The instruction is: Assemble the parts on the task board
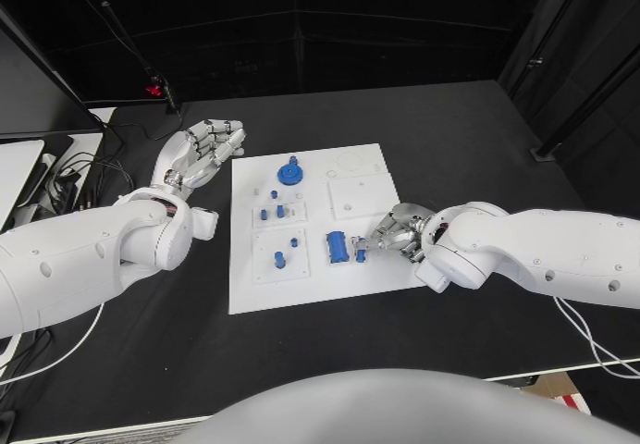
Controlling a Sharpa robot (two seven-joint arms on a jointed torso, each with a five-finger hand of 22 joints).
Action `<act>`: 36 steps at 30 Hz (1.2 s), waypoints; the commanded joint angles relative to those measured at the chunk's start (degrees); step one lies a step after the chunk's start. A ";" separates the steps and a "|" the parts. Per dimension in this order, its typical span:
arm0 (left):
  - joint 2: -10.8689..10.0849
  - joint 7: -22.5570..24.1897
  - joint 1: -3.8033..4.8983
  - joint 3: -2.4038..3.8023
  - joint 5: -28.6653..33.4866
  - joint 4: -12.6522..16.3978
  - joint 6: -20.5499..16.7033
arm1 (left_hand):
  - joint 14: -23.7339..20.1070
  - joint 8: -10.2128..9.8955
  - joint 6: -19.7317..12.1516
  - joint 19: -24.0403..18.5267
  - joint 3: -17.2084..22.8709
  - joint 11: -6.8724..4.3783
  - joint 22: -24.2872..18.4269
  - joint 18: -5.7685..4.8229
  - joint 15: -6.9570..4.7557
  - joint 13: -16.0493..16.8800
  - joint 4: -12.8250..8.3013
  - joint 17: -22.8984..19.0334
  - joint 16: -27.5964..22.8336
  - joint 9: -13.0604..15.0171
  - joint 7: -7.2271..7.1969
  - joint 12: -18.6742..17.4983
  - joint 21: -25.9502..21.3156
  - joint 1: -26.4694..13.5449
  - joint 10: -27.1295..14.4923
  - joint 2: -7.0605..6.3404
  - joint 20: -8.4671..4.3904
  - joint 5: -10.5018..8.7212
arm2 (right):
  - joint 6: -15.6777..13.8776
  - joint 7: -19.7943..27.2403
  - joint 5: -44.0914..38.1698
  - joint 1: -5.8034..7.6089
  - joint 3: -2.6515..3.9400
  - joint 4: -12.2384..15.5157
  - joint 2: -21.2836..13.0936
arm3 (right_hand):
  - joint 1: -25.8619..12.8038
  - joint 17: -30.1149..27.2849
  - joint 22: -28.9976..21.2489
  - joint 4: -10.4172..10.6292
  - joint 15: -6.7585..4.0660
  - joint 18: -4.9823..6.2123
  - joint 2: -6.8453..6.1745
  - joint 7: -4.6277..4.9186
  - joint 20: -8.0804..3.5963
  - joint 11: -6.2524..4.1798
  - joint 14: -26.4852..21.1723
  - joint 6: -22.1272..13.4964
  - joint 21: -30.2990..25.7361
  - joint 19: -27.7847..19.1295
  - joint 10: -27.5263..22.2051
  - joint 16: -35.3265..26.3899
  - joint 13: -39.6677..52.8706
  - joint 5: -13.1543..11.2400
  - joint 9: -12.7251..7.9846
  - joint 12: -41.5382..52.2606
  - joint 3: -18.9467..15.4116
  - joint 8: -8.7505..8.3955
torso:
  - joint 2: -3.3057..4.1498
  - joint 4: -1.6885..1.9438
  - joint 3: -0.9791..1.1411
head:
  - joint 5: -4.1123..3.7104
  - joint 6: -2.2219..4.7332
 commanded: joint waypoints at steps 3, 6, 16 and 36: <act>-0.01 1.45 0.09 0.06 0.04 0.07 0.43 | -0.25 0.17 -0.50 -0.19 -0.29 -0.01 -0.05 -1.00 -0.03 -0.08 0.09 -0.05 0.28 -0.08 7.95 0.35 0.22 -0.06 -0.46 0.43 0.01 0.33 | 2.05 -0.33 -1.70 0.07 0.02 0.04 0.24 | -1.84 15.10 14.97 1.18 -0.06 -0.77 -0.70 0.41 -0.19 0.56 6.17 -2.52 -0.10 5.87 5.96 0.14 15.08 -1.31 0.23 0.19 -2.32 -0.12 | 0.00 0.00 0.00 | 0.12 0.00; -0.03 1.42 0.09 0.06 0.04 0.08 0.45 | -0.25 0.17 -0.50 -0.19 -0.29 -0.01 -0.05 -1.00 -0.03 -0.08 0.09 -0.05 0.28 -0.08 7.95 0.35 0.22 -0.06 -0.46 0.43 0.01 0.33 | 2.14 -0.31 -1.81 0.07 0.02 0.01 0.34 | -2.45 15.10 14.88 1.86 0.06 -0.70 -0.76 0.51 -0.06 0.68 6.17 -4.27 -0.33 5.70 5.96 0.14 15.08 -1.37 0.61 0.19 -3.65 0.54 | 0.03 0.00 0.00 | 0.13 0.00; 0.05 1.37 0.09 0.06 0.04 0.03 0.55 | -0.25 0.21 -0.54 -0.20 -0.33 -0.01 -0.07 -1.00 -0.03 -0.08 0.08 -0.09 0.34 -0.08 7.95 0.39 0.22 -0.02 -0.48 0.50 0.01 0.35 | 1.48 0.24 -1.90 0.07 0.02 -0.06 0.41 | -3.58 15.10 14.77 3.04 0.30 -0.62 0.86 0.80 0.20 0.97 6.17 -9.35 -0.59 5.51 5.96 0.14 15.08 -1.08 2.61 0.19 -7.38 4.65 | -0.02 -0.01 -0.03 | 0.14 0.00; 0.17 1.26 0.09 0.06 0.04 -0.10 0.61 | -0.25 0.21 -0.54 -0.20 -0.33 -0.01 -0.07 -1.00 -0.03 -0.08 0.08 -0.09 0.34 -0.08 7.95 0.39 0.22 -0.02 -0.48 0.50 0.01 0.35 | -0.44 1.80 -1.91 0.06 0.02 -0.03 0.56 | -0.91 15.10 14.64 2.88 -0.06 -0.52 3.96 0.25 -0.22 0.32 6.17 -15.09 -0.91 5.29 5.96 0.14 15.08 1.21 9.04 0.19 -11.63 18.42 | -0.01 0.01 -0.01 | 0.09 0.00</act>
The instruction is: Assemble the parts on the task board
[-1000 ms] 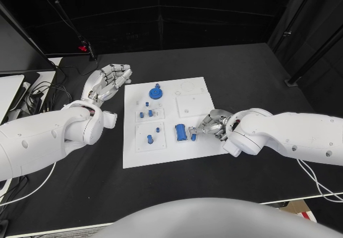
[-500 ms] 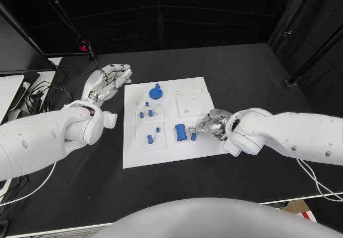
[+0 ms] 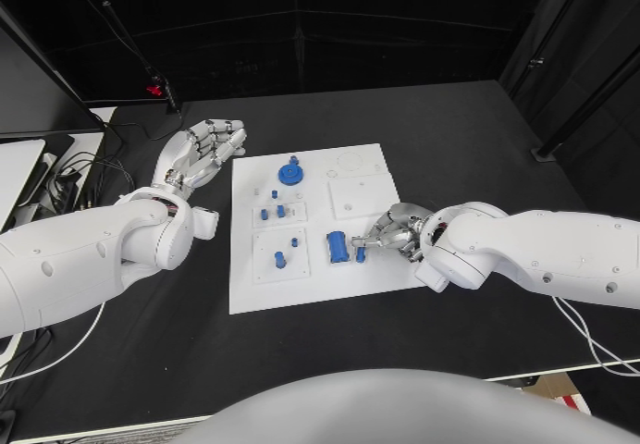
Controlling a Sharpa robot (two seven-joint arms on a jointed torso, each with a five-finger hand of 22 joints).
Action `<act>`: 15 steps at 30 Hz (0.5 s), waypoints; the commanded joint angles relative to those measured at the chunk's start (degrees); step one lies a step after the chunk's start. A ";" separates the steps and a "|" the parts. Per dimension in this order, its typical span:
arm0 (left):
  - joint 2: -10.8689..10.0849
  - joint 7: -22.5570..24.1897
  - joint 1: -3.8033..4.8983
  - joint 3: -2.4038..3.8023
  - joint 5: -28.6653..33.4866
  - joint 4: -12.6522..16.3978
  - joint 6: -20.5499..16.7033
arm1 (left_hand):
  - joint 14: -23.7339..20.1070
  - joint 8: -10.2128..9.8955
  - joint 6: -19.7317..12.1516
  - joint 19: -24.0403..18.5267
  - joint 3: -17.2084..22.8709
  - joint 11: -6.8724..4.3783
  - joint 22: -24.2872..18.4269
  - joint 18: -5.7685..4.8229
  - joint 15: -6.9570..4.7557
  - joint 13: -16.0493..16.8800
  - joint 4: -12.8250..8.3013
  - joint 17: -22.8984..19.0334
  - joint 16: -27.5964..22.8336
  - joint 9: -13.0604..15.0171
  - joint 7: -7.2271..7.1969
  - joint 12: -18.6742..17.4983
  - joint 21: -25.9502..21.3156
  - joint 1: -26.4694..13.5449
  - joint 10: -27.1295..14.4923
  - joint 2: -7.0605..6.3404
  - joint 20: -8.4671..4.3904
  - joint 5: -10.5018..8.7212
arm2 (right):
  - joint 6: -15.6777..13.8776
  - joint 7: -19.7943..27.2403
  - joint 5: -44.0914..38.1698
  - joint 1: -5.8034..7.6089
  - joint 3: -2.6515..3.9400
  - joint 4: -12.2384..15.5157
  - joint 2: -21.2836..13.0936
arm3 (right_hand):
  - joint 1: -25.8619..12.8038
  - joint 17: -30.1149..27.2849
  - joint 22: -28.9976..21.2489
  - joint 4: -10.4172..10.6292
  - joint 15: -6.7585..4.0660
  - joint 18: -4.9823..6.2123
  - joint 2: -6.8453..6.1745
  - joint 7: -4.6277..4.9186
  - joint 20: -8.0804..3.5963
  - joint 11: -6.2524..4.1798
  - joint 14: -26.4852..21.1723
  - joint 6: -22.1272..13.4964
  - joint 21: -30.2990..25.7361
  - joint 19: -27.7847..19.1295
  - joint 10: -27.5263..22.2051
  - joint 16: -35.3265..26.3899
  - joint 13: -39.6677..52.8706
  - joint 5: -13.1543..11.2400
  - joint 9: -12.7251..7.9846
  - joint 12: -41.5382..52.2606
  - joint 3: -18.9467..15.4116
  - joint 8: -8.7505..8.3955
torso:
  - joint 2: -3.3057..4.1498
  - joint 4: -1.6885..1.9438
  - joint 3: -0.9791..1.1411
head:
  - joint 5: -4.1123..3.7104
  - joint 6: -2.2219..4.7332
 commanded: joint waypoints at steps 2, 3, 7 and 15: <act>0.08 1.25 0.09 0.06 0.04 0.00 0.46 | -0.25 0.21 -0.34 -0.20 -0.33 -0.01 -0.08 -1.00 -0.03 -0.08 0.08 -0.04 0.34 -0.09 7.74 0.39 0.22 -0.02 -0.48 0.50 0.01 0.35 | -1.21 1.51 -0.18 0.08 0.04 0.14 0.14 | 0.52 15.10 14.63 0.13 -0.10 -0.50 0.54 -0.10 -0.23 0.03 6.17 -1.64 -0.31 5.26 5.96 0.14 15.08 0.38 1.10 0.19 -0.96 2.30 | 0.00 0.07 0.01 | -0.06 0.00; 0.09 1.25 0.09 0.06 0.04 0.00 0.46 | -0.25 0.21 -0.34 -0.20 -0.33 -0.01 -0.08 -1.00 -0.03 -0.08 0.08 -0.04 0.34 -0.09 7.74 0.39 0.22 -0.02 -0.48 0.50 0.01 0.35 | -1.36 1.58 -0.18 0.08 0.04 0.14 0.15 | 0.53 15.10 14.63 0.13 -0.11 -0.50 0.55 -0.09 -0.23 0.03 6.17 -1.68 -0.31 5.26 5.96 0.14 15.08 0.38 1.13 0.19 -0.98 2.36 | 0.01 0.07 0.01 | -0.06 0.00; 0.10 1.23 0.09 0.06 0.04 -0.01 0.47 | -0.23 0.26 -0.39 -0.21 -0.39 -0.01 -0.11 -1.01 -0.03 -0.08 0.07 -0.10 0.43 -0.09 7.74 0.44 0.23 0.05 -0.50 0.58 0.01 0.39 | -1.67 1.70 -0.18 0.08 0.04 0.11 0.20 | 0.82 15.10 14.62 0.15 -0.14 -0.50 0.84 -0.03 -0.18 0.01 6.17 -2.81 -0.33 5.25 5.96 0.14 15.08 0.72 1.80 0.19 -1.46 3.86 | -0.01 0.04 0.01 | 0.00 0.00; 0.11 1.16 0.09 0.06 0.04 -0.02 0.54 | -0.23 0.26 -0.39 -0.21 -0.39 -0.01 -0.11 -1.01 -0.03 -0.08 0.07 -0.10 0.43 -0.09 7.74 0.44 0.23 0.05 -0.50 0.58 0.01 0.39 | -1.80 1.67 -0.18 0.08 0.03 0.10 0.21 | 0.97 15.10 14.60 0.14 -0.13 -0.49 1.04 0.01 -0.17 0.04 6.17 -3.18 -0.37 5.22 5.96 0.14 15.08 0.87 2.09 0.19 -1.64 4.55 | 0.03 0.02 -0.01 | -0.07 0.00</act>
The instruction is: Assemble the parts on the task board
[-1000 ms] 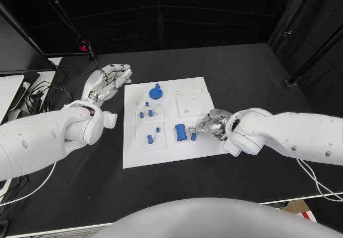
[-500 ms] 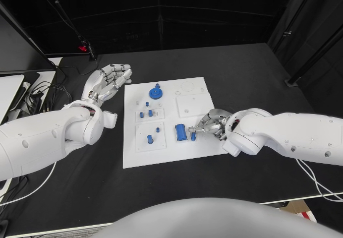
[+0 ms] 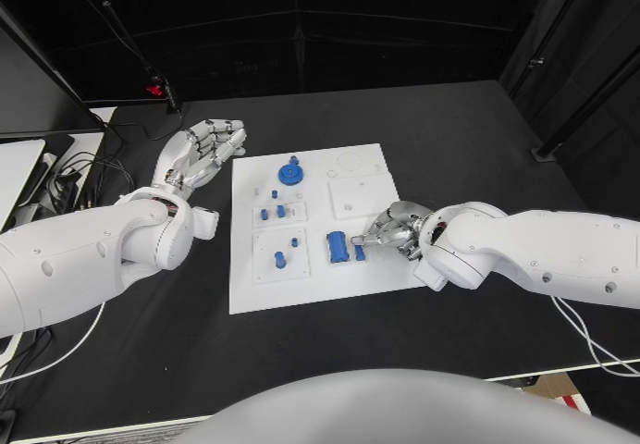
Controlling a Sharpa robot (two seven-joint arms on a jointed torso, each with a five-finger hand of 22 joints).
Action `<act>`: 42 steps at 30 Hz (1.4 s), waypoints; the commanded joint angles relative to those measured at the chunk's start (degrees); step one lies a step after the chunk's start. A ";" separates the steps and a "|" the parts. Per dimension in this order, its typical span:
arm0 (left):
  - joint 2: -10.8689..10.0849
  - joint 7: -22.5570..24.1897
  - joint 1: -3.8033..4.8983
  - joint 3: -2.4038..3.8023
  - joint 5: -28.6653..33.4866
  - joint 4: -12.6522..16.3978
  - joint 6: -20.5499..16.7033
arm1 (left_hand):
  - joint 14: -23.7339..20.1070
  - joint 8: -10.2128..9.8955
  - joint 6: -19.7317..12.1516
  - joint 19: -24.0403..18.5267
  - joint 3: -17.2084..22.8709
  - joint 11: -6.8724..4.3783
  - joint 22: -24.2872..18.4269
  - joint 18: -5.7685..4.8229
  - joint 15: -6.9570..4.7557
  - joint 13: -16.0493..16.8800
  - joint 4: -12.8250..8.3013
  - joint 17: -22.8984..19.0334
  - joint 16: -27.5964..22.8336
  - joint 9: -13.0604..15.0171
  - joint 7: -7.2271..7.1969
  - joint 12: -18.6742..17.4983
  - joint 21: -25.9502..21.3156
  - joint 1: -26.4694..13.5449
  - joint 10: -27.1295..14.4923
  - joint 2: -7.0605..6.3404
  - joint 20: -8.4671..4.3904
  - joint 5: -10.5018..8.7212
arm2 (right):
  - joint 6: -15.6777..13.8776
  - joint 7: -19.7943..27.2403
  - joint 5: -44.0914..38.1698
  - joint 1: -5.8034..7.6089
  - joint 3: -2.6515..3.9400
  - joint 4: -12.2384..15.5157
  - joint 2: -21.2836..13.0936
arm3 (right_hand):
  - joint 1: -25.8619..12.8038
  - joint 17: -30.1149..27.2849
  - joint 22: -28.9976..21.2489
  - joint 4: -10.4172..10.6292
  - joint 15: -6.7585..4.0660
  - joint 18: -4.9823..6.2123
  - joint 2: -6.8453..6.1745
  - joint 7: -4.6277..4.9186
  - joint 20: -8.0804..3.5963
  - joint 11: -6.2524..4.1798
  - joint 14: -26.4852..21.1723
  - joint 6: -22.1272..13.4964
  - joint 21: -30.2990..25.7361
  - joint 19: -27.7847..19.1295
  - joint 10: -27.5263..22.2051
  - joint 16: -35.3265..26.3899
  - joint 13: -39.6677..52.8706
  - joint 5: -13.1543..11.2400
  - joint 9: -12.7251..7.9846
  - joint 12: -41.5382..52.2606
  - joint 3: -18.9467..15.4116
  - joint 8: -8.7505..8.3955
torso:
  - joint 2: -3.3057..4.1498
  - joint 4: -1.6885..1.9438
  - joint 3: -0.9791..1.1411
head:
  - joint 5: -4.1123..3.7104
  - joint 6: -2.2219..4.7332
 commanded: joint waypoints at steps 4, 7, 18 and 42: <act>0.10 1.13 0.09 0.06 0.04 -0.01 0.54 | -0.23 0.26 -0.39 -0.21 -0.39 -0.01 -0.05 -1.01 -0.03 -0.08 0.07 -0.05 0.20 -0.09 7.75 0.21 0.23 0.05 -0.50 0.58 0.01 0.39 | -0.79 0.88 -0.15 0.08 0.03 0.13 0.08 | 0.32 15.06 14.60 -0.03 -0.13 -0.49 0.37 -0.13 -0.17 0.05 6.17 -0.60 -0.36 5.23 5.97 0.14 15.07 0.27 0.20 0.19 -0.29 0.55 | 0.00 -0.02 0.00 | -0.03 0.00; 0.10 1.11 0.09 0.06 0.04 -0.02 0.56 | -0.23 0.26 -0.39 -0.21 -0.39 -0.01 -0.05 -1.01 -0.03 -0.08 0.07 -0.05 0.20 -0.09 7.75 0.21 0.23 0.05 -0.50 0.58 0.01 0.39 | -0.75 0.63 -0.15 0.07 0.03 0.10 0.11 | 0.95 15.06 14.58 -0.27 -0.12 -0.48 0.54 -0.14 -0.16 0.05 6.17 -1.06 -0.42 5.19 5.97 0.14 15.07 0.51 0.63 0.19 -0.41 1.55 | 0.00 -0.02 0.02 | -0.01 0.00; -0.02 1.03 0.09 0.06 0.04 0.03 0.63 | -0.23 0.26 -0.39 -0.21 -0.39 -0.01 -0.05 -1.01 -0.03 -0.08 0.07 -0.05 0.20 -0.09 7.75 0.21 0.23 0.05 -0.50 0.58 0.01 0.39 | -0.73 0.14 -0.72 0.04 0.02 0.30 -0.30 | 3.15 15.06 14.54 -1.22 -0.25 -0.45 0.72 -0.39 -0.23 -0.17 6.17 -1.43 -0.52 5.12 5.97 0.14 15.07 3.23 3.58 0.19 -1.09 7.28 | -0.02 -0.04 0.01 | -0.05 0.00; -0.06 1.02 0.07 0.06 0.04 -0.11 0.65 | -0.23 0.30 -0.44 -0.23 -0.43 -0.01 -0.08 -1.01 -0.03 -0.09 0.07 -0.10 0.28 -0.09 7.75 0.26 0.24 0.13 -0.53 0.67 0.01 0.46 | 9.00 -0.35 -4.98 -0.46 -0.02 1.37 -2.37 | 2.44 15.06 14.31 -0.11 -1.44 -0.27 -0.45 -2.13 -1.35 -1.72 6.17 -3.52 -1.10 4.73 5.97 0.14 15.07 -7.25 13.99 0.19 -4.07 20.25 | 0.05 0.02 0.02 | -0.29 0.00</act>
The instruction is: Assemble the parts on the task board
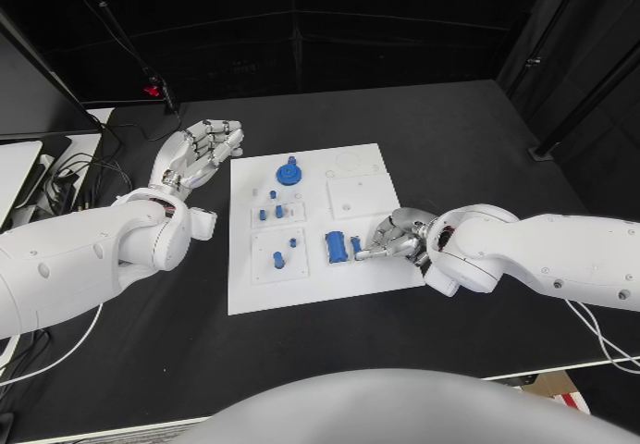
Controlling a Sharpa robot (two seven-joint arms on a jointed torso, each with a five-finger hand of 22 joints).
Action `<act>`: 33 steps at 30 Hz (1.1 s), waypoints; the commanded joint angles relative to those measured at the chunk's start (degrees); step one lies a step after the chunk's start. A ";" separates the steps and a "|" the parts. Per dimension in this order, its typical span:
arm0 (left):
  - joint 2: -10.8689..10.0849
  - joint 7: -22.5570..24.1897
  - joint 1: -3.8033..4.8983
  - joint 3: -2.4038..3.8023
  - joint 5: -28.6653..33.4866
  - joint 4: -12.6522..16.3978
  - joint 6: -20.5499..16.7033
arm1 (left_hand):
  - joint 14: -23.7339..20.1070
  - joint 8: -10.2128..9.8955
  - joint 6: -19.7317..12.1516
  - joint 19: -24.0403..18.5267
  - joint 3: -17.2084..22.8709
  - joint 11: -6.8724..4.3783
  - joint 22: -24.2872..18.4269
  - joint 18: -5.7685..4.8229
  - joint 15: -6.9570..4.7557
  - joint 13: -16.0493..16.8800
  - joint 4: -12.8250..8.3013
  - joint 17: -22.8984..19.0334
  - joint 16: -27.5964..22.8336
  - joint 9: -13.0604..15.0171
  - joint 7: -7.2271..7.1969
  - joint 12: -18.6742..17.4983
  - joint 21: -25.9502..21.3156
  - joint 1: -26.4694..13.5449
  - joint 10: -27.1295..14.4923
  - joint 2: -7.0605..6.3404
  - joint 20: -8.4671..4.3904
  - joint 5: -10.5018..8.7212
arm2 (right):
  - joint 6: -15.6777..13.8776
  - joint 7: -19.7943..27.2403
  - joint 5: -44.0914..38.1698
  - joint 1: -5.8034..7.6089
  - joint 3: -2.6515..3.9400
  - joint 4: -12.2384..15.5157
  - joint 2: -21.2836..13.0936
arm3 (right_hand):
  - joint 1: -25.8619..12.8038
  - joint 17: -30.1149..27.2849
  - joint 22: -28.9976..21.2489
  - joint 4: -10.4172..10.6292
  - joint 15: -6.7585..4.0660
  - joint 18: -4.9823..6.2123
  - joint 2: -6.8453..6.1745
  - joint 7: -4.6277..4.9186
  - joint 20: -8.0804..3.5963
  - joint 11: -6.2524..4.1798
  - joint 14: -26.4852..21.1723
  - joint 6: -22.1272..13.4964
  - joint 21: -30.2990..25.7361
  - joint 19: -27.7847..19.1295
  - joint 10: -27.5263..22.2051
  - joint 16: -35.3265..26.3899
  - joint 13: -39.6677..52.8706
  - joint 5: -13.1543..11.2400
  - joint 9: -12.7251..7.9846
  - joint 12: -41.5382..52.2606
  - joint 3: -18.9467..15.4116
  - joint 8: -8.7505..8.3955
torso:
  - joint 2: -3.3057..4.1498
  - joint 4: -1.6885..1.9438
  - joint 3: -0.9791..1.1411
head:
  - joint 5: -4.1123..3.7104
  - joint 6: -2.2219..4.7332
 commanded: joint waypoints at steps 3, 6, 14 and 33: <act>0.07 1.03 0.07 0.06 0.04 -0.02 0.45 | -0.23 0.30 -0.44 -0.23 -0.43 -0.01 -0.08 -1.01 -0.03 -0.09 0.07 -0.05 0.29 -0.09 7.75 0.27 0.24 0.13 -0.53 0.67 0.01 0.22 | 2.56 -0.28 -1.28 -0.03 0.00 -0.45 0.43 | 0.13 15.08 14.32 -0.25 -0.45 -0.27 -0.30 -0.27 -0.47 -0.54 6.16 -0.30 -0.21 4.81 5.96 0.14 15.06 -0.45 0.40 0.19 -0.10 0.52 | 0.05 0.08 -0.02 | 0.02 0.00; 0.10 1.03 0.07 0.06 0.04 -0.02 0.48 | -0.23 0.30 -0.44 -0.23 -0.43 -0.01 -0.08 -1.01 -0.03 -0.09 0.07 -0.05 0.29 -0.09 7.75 0.27 0.24 0.13 -0.53 0.67 0.01 0.22 | 2.20 -0.40 -1.38 -0.05 0.00 -0.83 0.82 | 0.52 15.08 14.35 -0.33 -0.52 -0.29 0.12 -0.41 -0.52 -0.65 6.16 -0.20 -0.15 4.86 5.96 0.14 15.06 -0.49 0.68 0.19 0.14 0.75 | 0.04 0.06 -0.03 | 0.01 0.00; 0.17 1.03 0.06 0.06 0.04 -0.05 0.51 | -0.23 0.30 -0.44 -0.23 -0.43 -0.01 -0.08 -1.01 -0.03 -0.09 0.07 -0.05 0.29 -0.09 7.75 0.27 0.24 0.13 -0.53 0.67 0.01 0.22 | 0.97 -0.54 -1.45 -0.06 0.00 -2.00 1.84 | 1.44 15.08 14.39 -0.12 -0.85 -0.33 1.96 -0.88 -0.81 -1.08 6.16 0.10 -0.04 4.94 5.96 0.14 15.06 0.81 1.27 0.19 0.75 0.94 | 0.00 0.11 -0.01 | -0.06 0.00; 0.27 0.97 0.06 0.06 0.04 -0.13 0.49 | -0.23 0.30 -0.44 -0.23 -0.43 -0.01 -0.08 -1.01 -0.03 -0.09 0.07 -0.05 0.29 -0.09 7.75 0.27 0.24 0.13 -0.53 0.67 0.01 0.22 | 4.54 -2.58 -2.18 -0.06 0.01 -3.21 2.81 | 8.31 15.08 14.32 -2.46 -1.54 -0.27 3.34 -1.50 -1.54 -1.72 6.16 0.05 -0.23 4.81 5.96 0.14 15.06 4.44 1.52 0.19 2.38 -0.84 | -0.02 0.02 -0.04 | -0.06 0.00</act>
